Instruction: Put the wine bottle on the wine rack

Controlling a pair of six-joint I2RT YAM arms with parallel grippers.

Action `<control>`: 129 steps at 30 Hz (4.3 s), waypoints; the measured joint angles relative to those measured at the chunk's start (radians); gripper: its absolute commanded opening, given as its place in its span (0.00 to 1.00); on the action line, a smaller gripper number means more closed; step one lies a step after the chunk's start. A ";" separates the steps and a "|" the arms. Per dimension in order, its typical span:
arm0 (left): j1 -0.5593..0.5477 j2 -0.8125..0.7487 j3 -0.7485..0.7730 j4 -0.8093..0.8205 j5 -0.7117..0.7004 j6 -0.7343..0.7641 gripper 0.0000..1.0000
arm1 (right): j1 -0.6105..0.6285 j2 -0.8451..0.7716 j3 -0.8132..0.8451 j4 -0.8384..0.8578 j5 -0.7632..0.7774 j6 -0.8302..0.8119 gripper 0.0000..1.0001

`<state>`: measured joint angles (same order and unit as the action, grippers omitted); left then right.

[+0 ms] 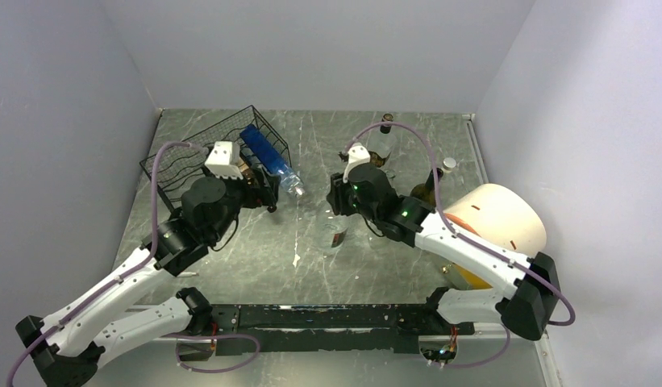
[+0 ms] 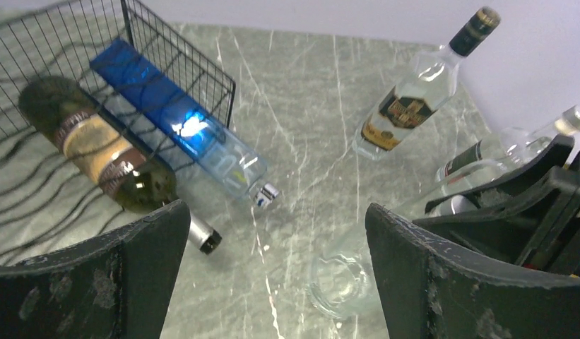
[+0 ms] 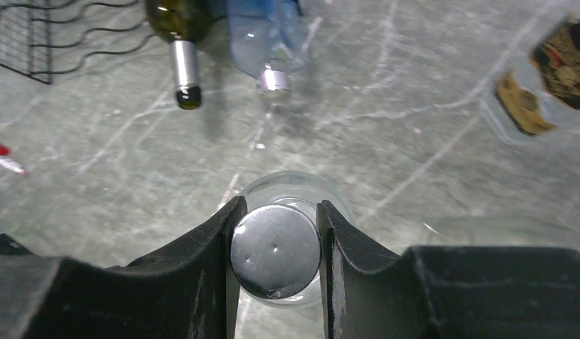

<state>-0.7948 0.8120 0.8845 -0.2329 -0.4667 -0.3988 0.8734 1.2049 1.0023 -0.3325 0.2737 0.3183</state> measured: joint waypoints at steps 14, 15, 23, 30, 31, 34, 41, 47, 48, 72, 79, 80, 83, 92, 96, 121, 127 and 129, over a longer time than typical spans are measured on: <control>0.118 0.141 -0.096 0.037 0.273 -0.169 0.98 | 0.115 -0.084 -0.243 0.394 0.018 0.056 0.00; 0.129 0.173 -0.096 0.039 0.299 -0.175 0.98 | 0.142 -0.119 -0.274 0.401 0.047 0.056 0.00; 0.179 0.373 -0.117 0.098 0.510 -0.193 0.98 | 0.278 -0.345 -0.404 0.286 0.149 0.126 0.00; 0.205 0.443 -0.127 0.117 0.637 -0.164 0.98 | 0.306 -0.435 -0.401 0.069 0.130 0.188 0.00; 0.205 0.445 -0.127 0.117 0.649 -0.161 0.98 | 0.306 -0.426 -0.394 0.049 0.124 0.200 0.00; 0.205 0.443 -0.132 0.131 0.675 -0.146 0.98 | 0.307 -0.385 -0.388 0.005 0.087 0.227 0.00; 0.216 0.431 -0.182 0.135 0.678 -0.120 0.98 | 0.314 -0.232 -0.388 -0.106 -0.014 0.249 0.00; 0.220 0.430 -0.192 0.129 0.678 -0.108 0.98 | 0.314 -0.164 -0.359 -0.147 -0.035 0.240 0.00; 0.221 0.435 -0.192 0.129 0.678 -0.106 0.98 | 0.314 -0.150 -0.357 -0.145 -0.039 0.237 0.00; 0.230 0.503 -0.264 0.230 0.833 -0.146 0.79 | 0.316 0.007 -0.416 -0.076 -0.110 0.219 0.27; 0.239 0.506 -0.275 0.264 0.824 -0.151 0.76 | 0.317 0.076 -0.370 -0.081 -0.113 0.222 0.48; 0.240 0.508 -0.275 0.267 0.820 -0.151 0.75 | 0.317 0.084 -0.364 -0.084 -0.113 0.224 0.53; 0.241 0.510 -0.274 0.274 0.818 -0.151 0.75 | 0.317 0.132 -0.333 -0.063 -0.087 0.222 0.58; 0.240 0.489 -0.280 0.257 0.787 -0.171 0.76 | 0.315 0.255 -0.250 -0.055 -0.034 0.218 0.58; 0.240 0.487 -0.280 0.252 0.779 -0.183 0.76 | 0.315 0.287 -0.249 -0.052 -0.018 0.215 0.55; 0.234 0.377 -0.266 0.165 0.698 -0.185 0.80 | 0.320 0.209 -0.344 0.070 0.099 0.176 0.00; 0.233 0.244 -0.167 0.046 0.633 -0.177 0.80 | 0.315 0.118 -0.371 0.027 0.104 0.174 0.00; 0.233 0.206 -0.116 0.018 0.625 -0.164 0.80 | 0.315 0.098 -0.371 0.025 0.103 0.172 0.00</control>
<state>-0.5617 1.0176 0.7681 -0.2150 0.1581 -0.5632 1.1885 1.3033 0.6312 -0.3077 0.3771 0.4900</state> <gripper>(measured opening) 0.804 0.390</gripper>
